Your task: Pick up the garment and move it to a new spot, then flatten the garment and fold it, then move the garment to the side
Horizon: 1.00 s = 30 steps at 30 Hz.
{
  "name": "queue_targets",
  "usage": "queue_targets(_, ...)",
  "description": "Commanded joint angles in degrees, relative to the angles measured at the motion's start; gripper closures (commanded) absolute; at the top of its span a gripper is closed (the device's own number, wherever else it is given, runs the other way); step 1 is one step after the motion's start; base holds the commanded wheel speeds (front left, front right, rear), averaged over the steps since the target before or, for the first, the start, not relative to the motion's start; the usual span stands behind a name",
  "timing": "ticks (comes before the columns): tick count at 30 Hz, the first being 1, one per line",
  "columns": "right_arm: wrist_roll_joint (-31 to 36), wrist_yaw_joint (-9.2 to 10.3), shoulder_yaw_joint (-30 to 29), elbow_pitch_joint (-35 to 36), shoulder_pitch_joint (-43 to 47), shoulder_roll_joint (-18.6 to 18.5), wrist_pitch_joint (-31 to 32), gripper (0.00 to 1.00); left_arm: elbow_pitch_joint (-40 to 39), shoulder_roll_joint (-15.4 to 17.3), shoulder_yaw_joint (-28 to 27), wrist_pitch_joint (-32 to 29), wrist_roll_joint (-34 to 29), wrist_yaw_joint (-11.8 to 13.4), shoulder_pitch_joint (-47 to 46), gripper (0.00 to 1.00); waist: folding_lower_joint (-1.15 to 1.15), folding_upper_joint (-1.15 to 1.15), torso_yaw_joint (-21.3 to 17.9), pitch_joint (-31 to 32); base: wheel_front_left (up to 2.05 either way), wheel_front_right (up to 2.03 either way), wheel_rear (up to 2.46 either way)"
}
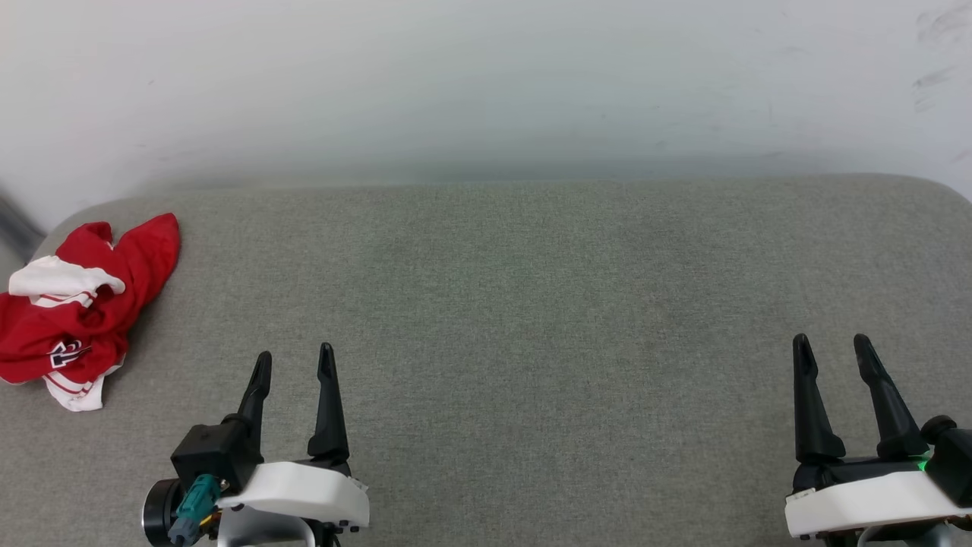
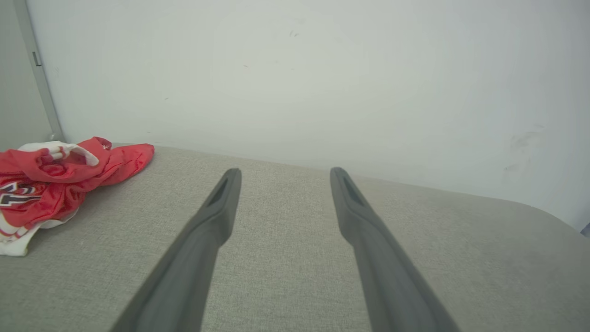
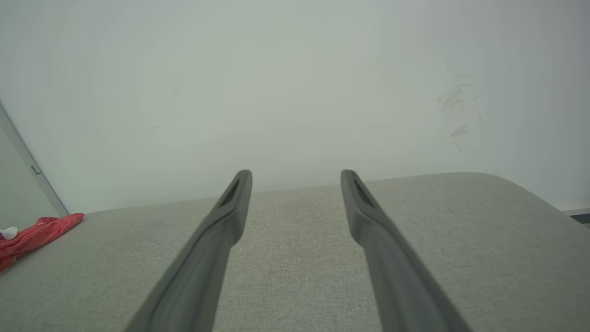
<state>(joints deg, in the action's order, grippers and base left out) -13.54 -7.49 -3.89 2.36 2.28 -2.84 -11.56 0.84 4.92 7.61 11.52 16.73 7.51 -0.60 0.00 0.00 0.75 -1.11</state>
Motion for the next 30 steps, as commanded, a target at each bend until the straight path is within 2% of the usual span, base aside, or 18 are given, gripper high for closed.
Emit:
queue_targets(1, 1.1, 0.00, 0.0, 0.8, 0.1, -0.1, -0.4, 0.00, -0.5, 0.1, 0.0, 0.5, -1.0, -0.2, 0.2, 0.00, 0.00, 0.00, 0.0, 0.0, 0.00, 0.00, 0.00)
queue_targets(30, 10.0, 0.01, 1.2, 1.6, 2.7, 0.0, -3.6, 0.00, 1.4, -1.9, -2.3, 3.6, -12.8, -2.1, 2.5, 0.00, 0.00, 0.00, 0.3, -0.3, 0.00, 0.00, 0.00)
